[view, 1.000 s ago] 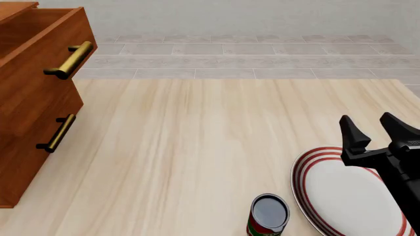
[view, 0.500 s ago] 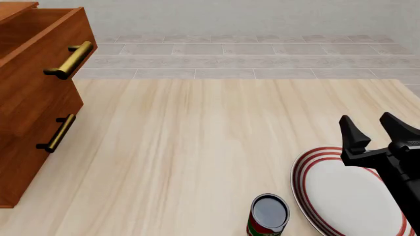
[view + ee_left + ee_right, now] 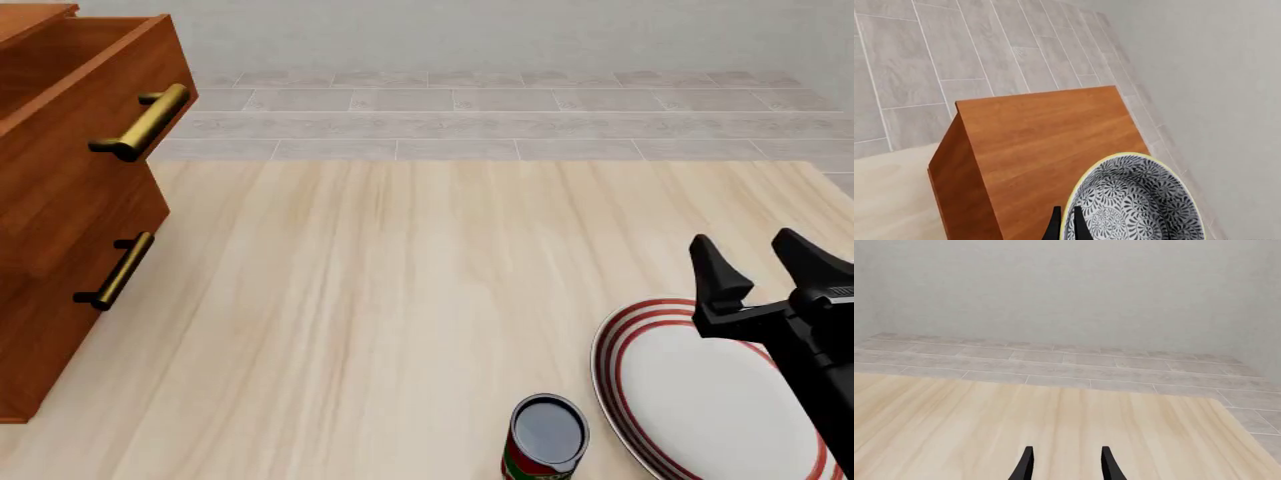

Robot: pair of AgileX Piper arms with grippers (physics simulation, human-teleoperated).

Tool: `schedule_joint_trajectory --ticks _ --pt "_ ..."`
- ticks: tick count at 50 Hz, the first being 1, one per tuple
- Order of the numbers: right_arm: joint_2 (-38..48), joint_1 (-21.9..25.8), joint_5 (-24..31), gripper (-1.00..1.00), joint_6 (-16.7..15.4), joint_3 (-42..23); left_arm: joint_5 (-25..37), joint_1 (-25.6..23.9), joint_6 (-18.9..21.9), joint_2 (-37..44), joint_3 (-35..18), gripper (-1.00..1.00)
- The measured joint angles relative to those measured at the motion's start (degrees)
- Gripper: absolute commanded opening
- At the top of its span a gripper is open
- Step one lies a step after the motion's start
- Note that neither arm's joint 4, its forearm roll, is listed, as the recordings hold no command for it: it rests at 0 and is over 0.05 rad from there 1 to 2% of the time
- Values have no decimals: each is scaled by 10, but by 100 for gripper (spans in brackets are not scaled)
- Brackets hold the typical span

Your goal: Put the bowl on top of the cabinet.

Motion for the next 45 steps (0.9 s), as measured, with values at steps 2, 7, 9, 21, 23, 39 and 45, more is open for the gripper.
schedule_joint_trajectory --ticks 2,7,9,21,23,39,45 --pt "0 0 0 100 0 0 -2 0 0 0 3 -100" --pt "0 0 0 100 0 0 -7 -2 0 0 9 -100" --pt "0 0 0 100 0 0 -8 -3 0 -1 12 -100" --pt "0 -1 0 100 0 0 -16 -6 -2 -2 24 -100" --pt "0 -1 0 100 0 0 -17 -6 -2 -3 26 -100" --pt "-1 -2 0 100 1 0 -21 -5 -2 -3 32 -100" --pt "-1 -2 0 100 1 0 -23 -4 -2 -2 34 -100"
